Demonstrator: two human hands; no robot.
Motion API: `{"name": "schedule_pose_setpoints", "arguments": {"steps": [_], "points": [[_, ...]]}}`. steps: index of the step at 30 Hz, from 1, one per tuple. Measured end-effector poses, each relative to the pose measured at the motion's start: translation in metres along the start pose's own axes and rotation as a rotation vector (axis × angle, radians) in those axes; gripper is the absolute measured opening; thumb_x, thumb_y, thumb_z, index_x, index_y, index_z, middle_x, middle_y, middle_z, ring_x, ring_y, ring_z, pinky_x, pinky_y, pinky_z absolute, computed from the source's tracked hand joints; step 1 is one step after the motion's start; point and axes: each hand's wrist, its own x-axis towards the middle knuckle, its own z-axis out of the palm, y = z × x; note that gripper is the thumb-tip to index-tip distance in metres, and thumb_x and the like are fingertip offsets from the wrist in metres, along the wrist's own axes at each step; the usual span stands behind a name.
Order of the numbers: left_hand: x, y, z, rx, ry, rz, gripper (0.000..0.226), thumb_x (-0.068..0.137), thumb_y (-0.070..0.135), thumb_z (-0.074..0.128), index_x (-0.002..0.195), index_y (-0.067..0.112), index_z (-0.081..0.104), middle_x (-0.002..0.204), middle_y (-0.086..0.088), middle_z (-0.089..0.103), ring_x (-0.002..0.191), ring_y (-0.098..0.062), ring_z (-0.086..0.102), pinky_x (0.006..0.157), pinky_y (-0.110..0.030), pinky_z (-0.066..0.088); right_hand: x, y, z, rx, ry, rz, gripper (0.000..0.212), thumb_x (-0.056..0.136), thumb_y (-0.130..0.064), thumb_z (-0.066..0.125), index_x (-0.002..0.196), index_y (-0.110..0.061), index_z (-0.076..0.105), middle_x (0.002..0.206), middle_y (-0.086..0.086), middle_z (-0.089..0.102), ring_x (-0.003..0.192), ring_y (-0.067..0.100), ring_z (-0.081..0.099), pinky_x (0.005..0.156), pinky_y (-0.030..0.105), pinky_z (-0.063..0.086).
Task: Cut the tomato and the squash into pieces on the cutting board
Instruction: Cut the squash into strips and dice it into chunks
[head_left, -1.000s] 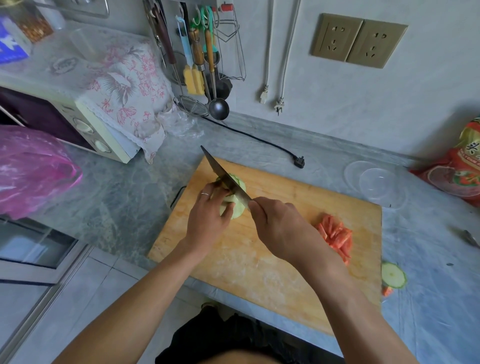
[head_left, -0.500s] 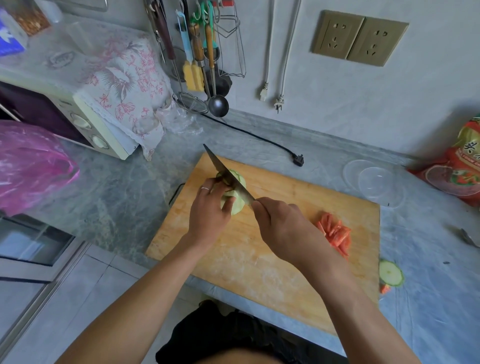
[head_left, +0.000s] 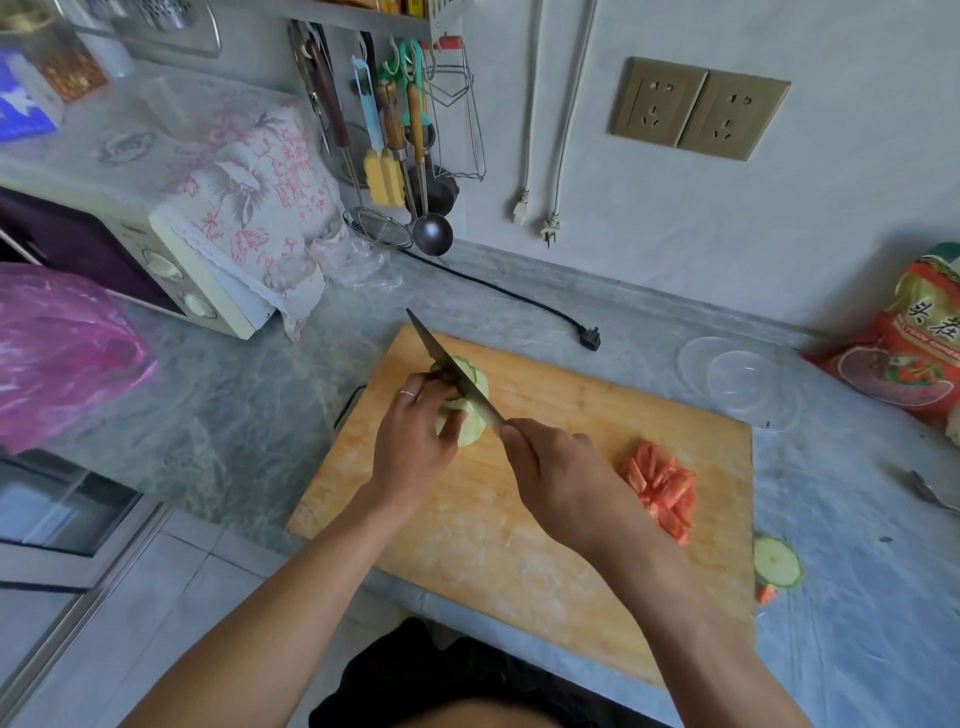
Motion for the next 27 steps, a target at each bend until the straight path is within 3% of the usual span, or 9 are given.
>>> {"name": "schedule_pose_setpoints", "arguments": {"steps": [5,9,13,27], "points": [[0.001,-0.003,-0.002,0.036,-0.009,0.025,0.026,0.081,0.015,0.077,0.106,0.013,0.069,0.113,-0.005,0.062,0.094,-0.026,0.064,0.069,-0.031,0.051,0.009,-0.002,-0.004,-0.007,-0.060,0.043,0.039,0.103,-0.046,0.029,0.072,-0.026,0.042,0.066,0.004,0.051,0.055,0.024,0.045,0.055,0.035,0.037],[0.001,-0.003,0.000,0.041,0.003,0.040,0.028,0.080,0.014,0.078,0.106,0.013,0.070,0.111,-0.007,0.063,0.092,-0.027,0.064,0.068,-0.032,0.052,0.012,-0.002,-0.006,-0.015,-0.073,0.048,0.041,0.104,-0.045,0.029,0.078,-0.019,0.048,0.067,0.004,0.052,0.056,0.023,0.046,0.056,0.039,0.041],[0.001,-0.003,0.000,0.014,-0.004,0.021,0.025,0.080,0.013,0.079,0.103,0.014,0.069,0.111,-0.005,0.062,0.091,-0.027,0.064,0.066,-0.037,0.056,0.004,-0.002,-0.002,-0.016,-0.057,0.043,0.042,0.103,-0.047,0.028,0.080,-0.018,0.049,0.067,0.005,0.053,0.055,0.024,0.047,0.056,0.042,0.042],[0.004,0.000,0.000,-0.036,-0.008,0.013,0.024,0.080,0.008,0.076,0.102,0.014,0.068,0.111,-0.005,0.063,0.092,-0.026,0.064,0.069,-0.034,0.055,0.010,-0.003,0.003,0.006,-0.075,0.079,0.041,0.105,-0.044,0.028,0.081,-0.017,0.048,0.067,0.003,0.051,0.050,0.019,0.042,0.050,0.037,0.044]]}}
